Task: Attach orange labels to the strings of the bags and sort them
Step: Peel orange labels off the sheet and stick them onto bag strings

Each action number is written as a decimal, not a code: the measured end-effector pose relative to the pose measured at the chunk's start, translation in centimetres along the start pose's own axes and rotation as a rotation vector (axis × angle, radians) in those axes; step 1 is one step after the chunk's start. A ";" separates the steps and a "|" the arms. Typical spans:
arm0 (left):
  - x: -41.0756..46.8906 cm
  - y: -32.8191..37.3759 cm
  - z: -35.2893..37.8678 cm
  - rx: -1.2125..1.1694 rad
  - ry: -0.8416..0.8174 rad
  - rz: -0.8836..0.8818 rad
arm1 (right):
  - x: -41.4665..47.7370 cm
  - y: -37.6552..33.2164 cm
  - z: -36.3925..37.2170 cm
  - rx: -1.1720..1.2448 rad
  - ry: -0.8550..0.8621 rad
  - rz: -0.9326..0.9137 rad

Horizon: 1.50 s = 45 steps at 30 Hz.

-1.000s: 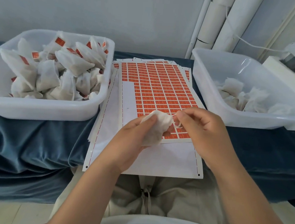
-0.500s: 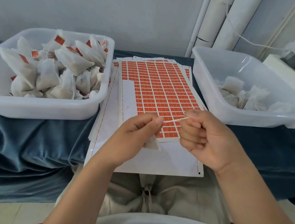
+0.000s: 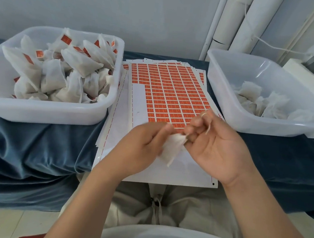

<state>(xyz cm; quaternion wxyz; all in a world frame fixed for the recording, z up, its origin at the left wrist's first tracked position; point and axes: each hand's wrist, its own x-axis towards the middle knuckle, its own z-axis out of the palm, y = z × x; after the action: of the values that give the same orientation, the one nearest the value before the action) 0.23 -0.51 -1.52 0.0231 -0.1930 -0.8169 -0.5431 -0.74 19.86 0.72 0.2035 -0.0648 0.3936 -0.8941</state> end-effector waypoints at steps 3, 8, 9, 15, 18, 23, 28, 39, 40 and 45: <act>1.0 0.1 -1.2 -0.131 0.257 -0.260 | 0.4 -1.2 -0.5 0.014 0.131 -0.081; 1.8 -1.8 -4.8 -0.885 0.459 -0.576 | 0.9 -2.4 -2.2 -0.037 0.259 -0.182; 1.7 -1.7 -4.8 -0.939 0.452 -0.611 | 1.2 -2.3 -2.7 -0.040 0.277 -0.192; 1.8 -1.4 -2.6 -0.974 0.510 -0.682 | 2.6 0.0 -4.6 -0.068 0.438 -0.065; 1.5 -1.0 -0.8 -0.524 0.224 -0.640 | 2.8 0.3 -4.7 -0.079 0.445 -0.054; 1.6 -2.5 1.6 -0.303 0.214 -0.646 | 2.5 0.9 -3.4 -0.087 0.409 0.008; 1.3 -3.6 1.4 -0.416 0.238 -0.621 | 2.0 -0.2 -1.9 -0.062 0.360 -0.001; 0.5 -2.7 1.9 -0.499 0.280 -0.405 | 0.4 -4.1 -2.3 -0.084 0.352 -0.169; 0.5 -2.8 1.8 -0.502 0.270 -0.411 | 0.2 -4.5 -2.3 -0.159 0.370 -0.232; 0.1 -2.6 1.6 -0.457 0.206 -0.398 | -0.9 -5.2 -1.2 -0.726 0.591 -0.501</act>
<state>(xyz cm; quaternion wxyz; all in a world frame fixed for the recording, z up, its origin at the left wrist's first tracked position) -0.47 0.03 -4.47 -0.0448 0.0265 -0.6887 -0.7232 -1.84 24.19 3.74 -0.1714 0.0317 0.6910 -0.7015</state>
